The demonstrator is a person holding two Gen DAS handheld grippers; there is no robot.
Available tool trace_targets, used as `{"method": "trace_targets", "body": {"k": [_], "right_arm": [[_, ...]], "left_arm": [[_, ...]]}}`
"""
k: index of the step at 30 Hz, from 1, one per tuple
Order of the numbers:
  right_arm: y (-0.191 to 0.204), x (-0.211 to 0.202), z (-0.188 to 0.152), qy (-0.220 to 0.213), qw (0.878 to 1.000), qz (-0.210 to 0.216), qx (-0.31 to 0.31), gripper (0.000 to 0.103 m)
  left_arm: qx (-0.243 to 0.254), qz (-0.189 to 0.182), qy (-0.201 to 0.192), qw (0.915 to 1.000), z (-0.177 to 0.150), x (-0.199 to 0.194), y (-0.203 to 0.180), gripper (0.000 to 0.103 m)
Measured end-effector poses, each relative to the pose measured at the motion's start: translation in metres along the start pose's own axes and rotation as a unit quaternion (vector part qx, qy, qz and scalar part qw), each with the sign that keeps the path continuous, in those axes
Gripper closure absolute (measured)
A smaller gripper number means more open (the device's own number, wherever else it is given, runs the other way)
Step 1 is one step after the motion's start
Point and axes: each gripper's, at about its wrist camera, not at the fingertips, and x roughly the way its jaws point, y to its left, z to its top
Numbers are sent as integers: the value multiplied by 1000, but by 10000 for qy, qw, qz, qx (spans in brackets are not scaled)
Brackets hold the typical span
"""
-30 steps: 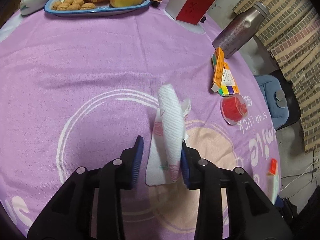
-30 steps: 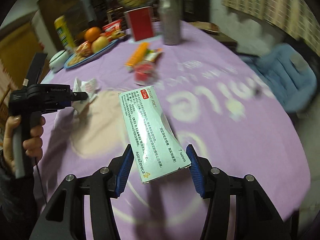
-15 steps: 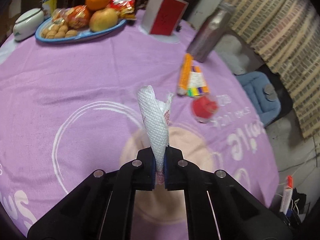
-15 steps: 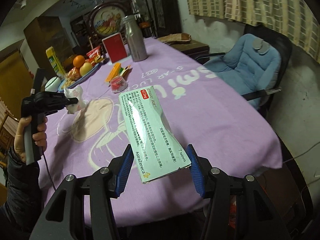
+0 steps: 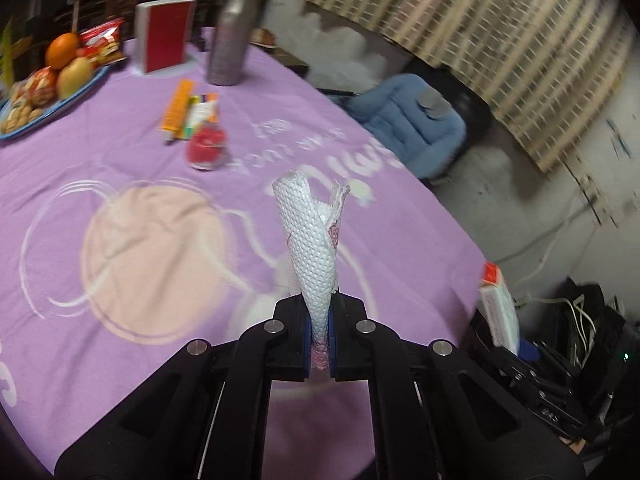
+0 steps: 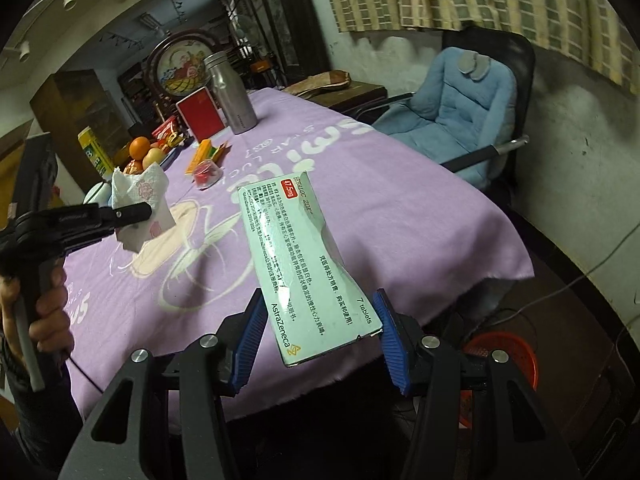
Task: Collect trash
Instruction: 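Carry the tissue and medicine box over the red wastebasket with both tools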
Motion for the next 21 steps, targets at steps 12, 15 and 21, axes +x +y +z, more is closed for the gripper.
{"method": "trace_targets", "body": {"k": [12,15,21], "right_arm": [[-64,-25,-30,-104,9984,-261,489,50],[-86,-26,-42,-42,9970,-374,672,50],[-124,-25,-64,105,9933,-631,962,50]], "left_arm": [[1112,-454,364,9921,-28,27,-102,96],[1357,-544,470,9881,-38,36,-126,96],[1845,-649,724,9780,-60,58,-169,96]]}}
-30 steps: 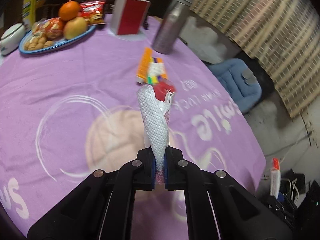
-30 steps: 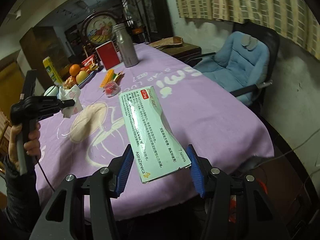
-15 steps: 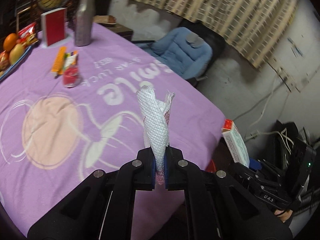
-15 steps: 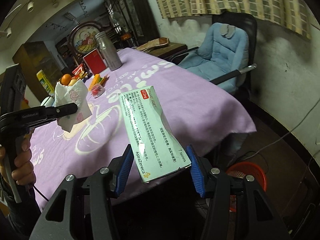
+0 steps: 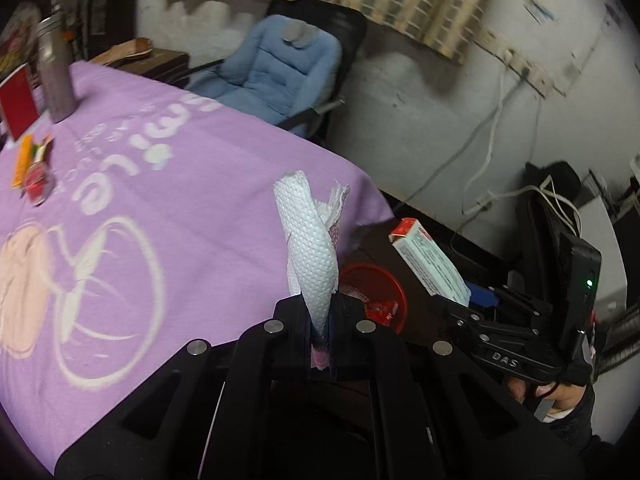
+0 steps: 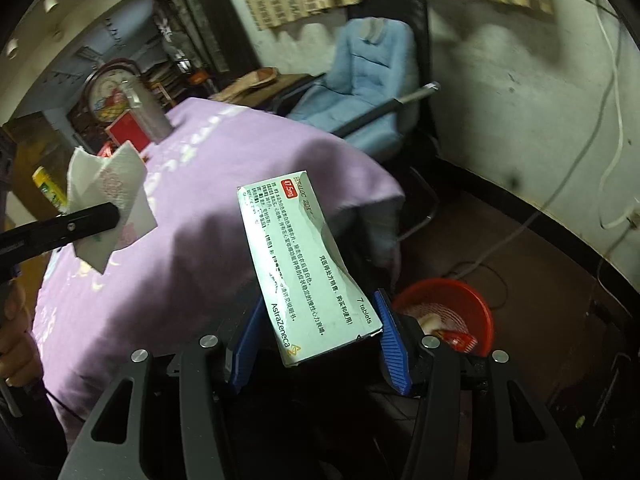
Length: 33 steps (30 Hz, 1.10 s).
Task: Collect trash
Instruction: 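Carry the tissue and medicine box over the red wastebasket with both tools, then open both tools to drop the tissue and medicine box into the wastebasket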
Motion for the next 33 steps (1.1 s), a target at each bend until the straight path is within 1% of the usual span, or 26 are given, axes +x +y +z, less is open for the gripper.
{"method": "trace_targets", "body": {"k": [4,5,7,11,15,19,24,28,31,33], "right_arm": [[-25,7,-10,84,9995,-262,147,50],[-33,10,-14,118,9988,-444,185,50],[-46,16,-21,171,9974,-659,241,50],[-72,33,-35,375,9946,-828,494,50],[-96,50,-48,542,9918,-933,685,50],[-120,69,-58,739,9879,-1005,923,50],[-151,101,-72,1081,9803,-1065,1268,50],[-168,132,-86,1371,9738,-1030,1493,50],[-180,154,-93,1514,9693,-964,1679,50],[-189,166,-96,1591,9651,-949,1848,50]], "left_arm": [[298,-69,213,9993,0,22,-27,96],[403,-86,277,9988,-1,29,-36,96],[619,-150,372,9973,-3,42,-52,96],[912,-229,619,9936,-7,71,-78,96],[1125,-319,929,9888,-15,112,-100,96],[1117,-500,1311,9838,-23,158,-111,96],[1042,-617,1797,9762,-39,219,-112,96],[1069,-554,2225,9675,-57,270,-113,96],[1020,-511,2465,9624,-66,299,-111,96],[841,-431,2710,9579,-71,321,-104,96]]}}
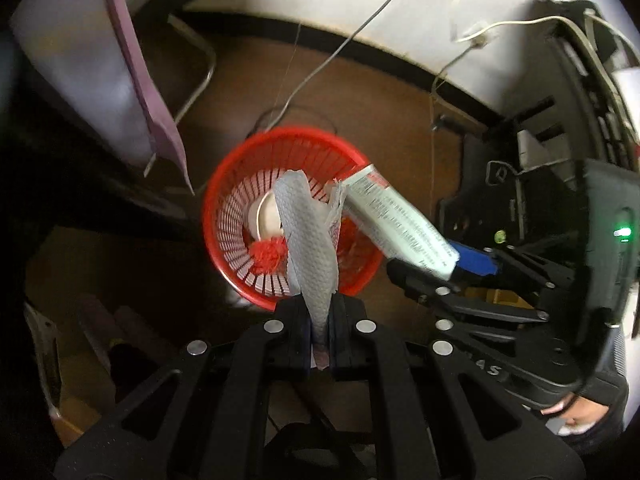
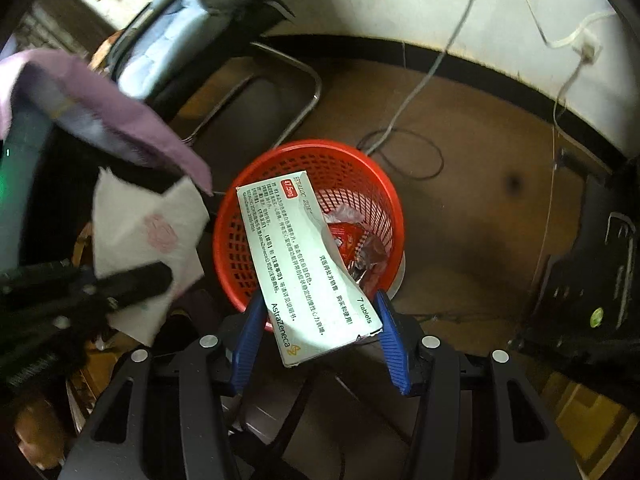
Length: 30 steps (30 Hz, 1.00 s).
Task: Collect trash
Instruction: 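Open both tools to drop the tissue and medicine box into the wastebasket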
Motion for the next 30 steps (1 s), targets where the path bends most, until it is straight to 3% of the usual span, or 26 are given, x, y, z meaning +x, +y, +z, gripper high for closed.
{"method": "trace_targets", "body": {"k": [8,10,12,15,22,30], "right_arm": [[-14,27,20,49,9991,159,377,48],[-18,32,24,107,9982,280,520,45],[-27,31,26,130,9955,460,814,44],[-35,26,25,49,9915,674,1109,39],[-44,1,12,-125,9917,535,1164,39],[-42,-59,7,-611,9942,-67,887,39]], "left_arm": [[-409,125,103,9990,20,28,12,91],[-455,110,35,9989,24,28,10,80],[-572,238,-45,9981,26,26,12,46],[-627,256,-195,9975,27,17,18,31],[-695,146,-149,9974,11,3,20,30],[-357,340,-364,9981,-14,-23,-3,30]]}}
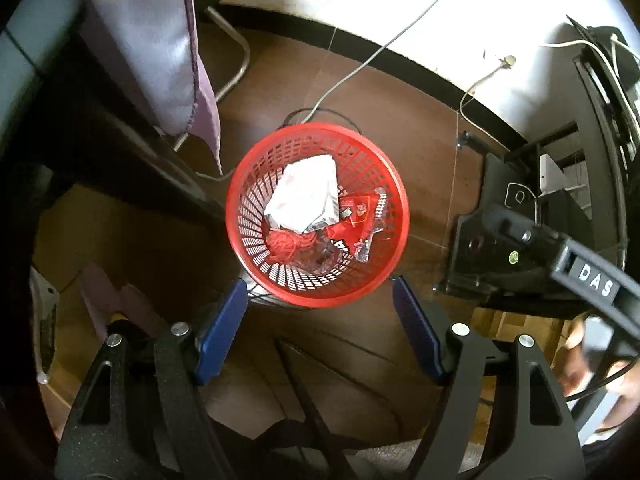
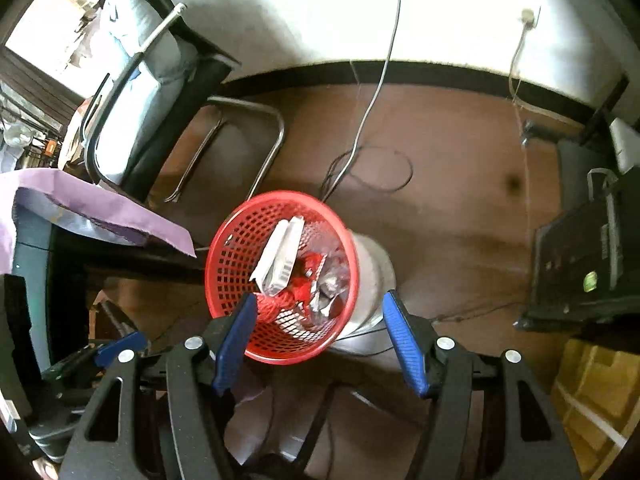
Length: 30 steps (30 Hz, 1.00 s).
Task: Collect trash
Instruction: 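Open both tools to drop the tissue and medicine box into the wastebasket, then swing both open tools back over the table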
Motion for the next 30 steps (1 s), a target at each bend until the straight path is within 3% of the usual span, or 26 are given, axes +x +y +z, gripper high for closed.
{"method": "trace_targets", "body": {"k": [10,15,24,30], "right_arm": [[17,-91,1,-812,9953,-489,-175,39],[40,-128,1,-1167,9918,-445,-279,39],[116,-161,-13,-1423,9854,-10,-930,38],[174,-174,-24,-1499,9785,198,-1403,37]], "left_arm": [[277,-11,-789,9965,-27,-90,-21,28],[659,635,-1498,9845,-44,-151,-31,28],[129,1011,-2376,9660,-61,-253,30,28],[-337,1151,-2638,9571,-74,-295,78,25]]}}
